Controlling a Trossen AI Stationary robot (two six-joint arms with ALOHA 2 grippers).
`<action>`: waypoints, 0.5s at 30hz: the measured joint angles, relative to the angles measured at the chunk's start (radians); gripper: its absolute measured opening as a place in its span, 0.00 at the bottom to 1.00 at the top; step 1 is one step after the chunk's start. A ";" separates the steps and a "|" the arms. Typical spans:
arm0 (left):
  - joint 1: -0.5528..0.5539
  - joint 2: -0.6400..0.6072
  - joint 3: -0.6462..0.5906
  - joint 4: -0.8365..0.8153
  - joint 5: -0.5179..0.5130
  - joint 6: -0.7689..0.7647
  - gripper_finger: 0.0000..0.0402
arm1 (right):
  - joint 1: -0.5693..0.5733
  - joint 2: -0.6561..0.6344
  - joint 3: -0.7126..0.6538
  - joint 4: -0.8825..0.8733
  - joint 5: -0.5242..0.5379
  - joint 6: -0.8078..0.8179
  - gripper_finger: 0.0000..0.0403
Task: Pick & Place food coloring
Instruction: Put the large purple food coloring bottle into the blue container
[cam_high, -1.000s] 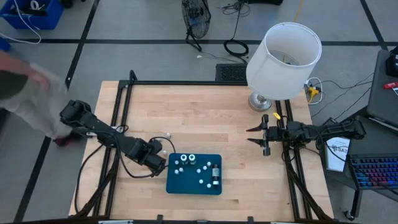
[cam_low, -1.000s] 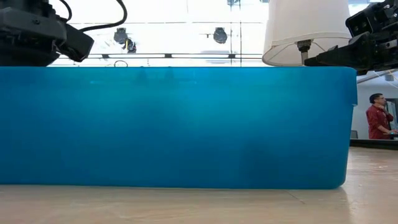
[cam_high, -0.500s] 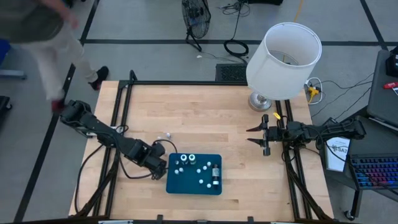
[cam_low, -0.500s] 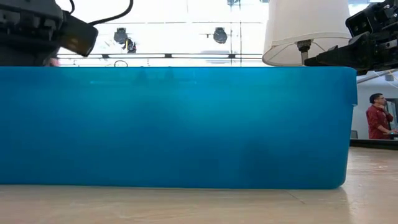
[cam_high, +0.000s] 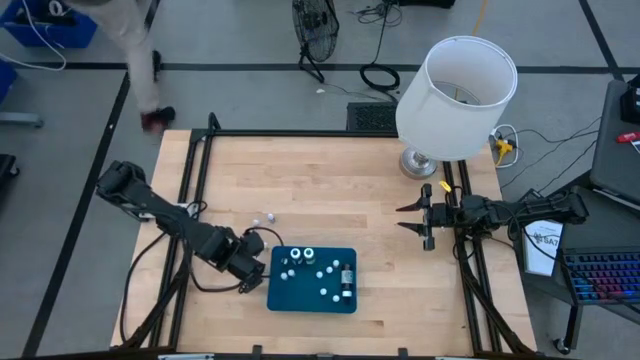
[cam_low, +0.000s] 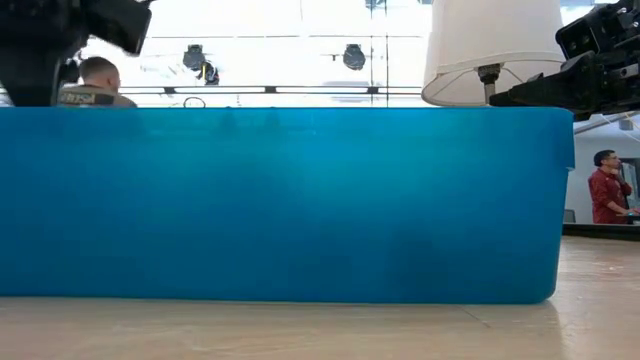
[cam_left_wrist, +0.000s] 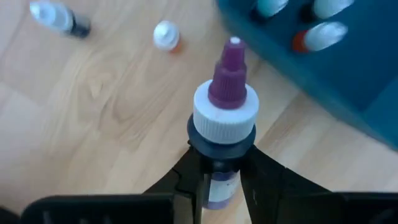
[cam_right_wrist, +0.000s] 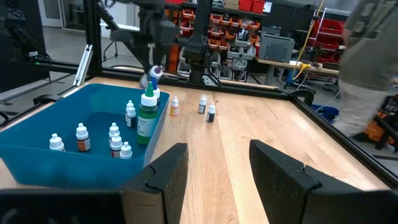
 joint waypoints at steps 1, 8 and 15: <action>-0.005 0.000 0.017 -0.002 -0.015 0.007 0.21 | 0.000 0.000 0.000 0.000 0.000 0.000 0.40; -0.054 0.000 0.146 0.000 -0.143 0.102 0.20 | 0.000 0.000 0.000 0.000 0.000 0.000 0.40; -0.110 0.000 0.199 -0.001 -0.234 0.141 0.18 | 0.000 0.000 0.000 0.000 0.000 0.000 0.40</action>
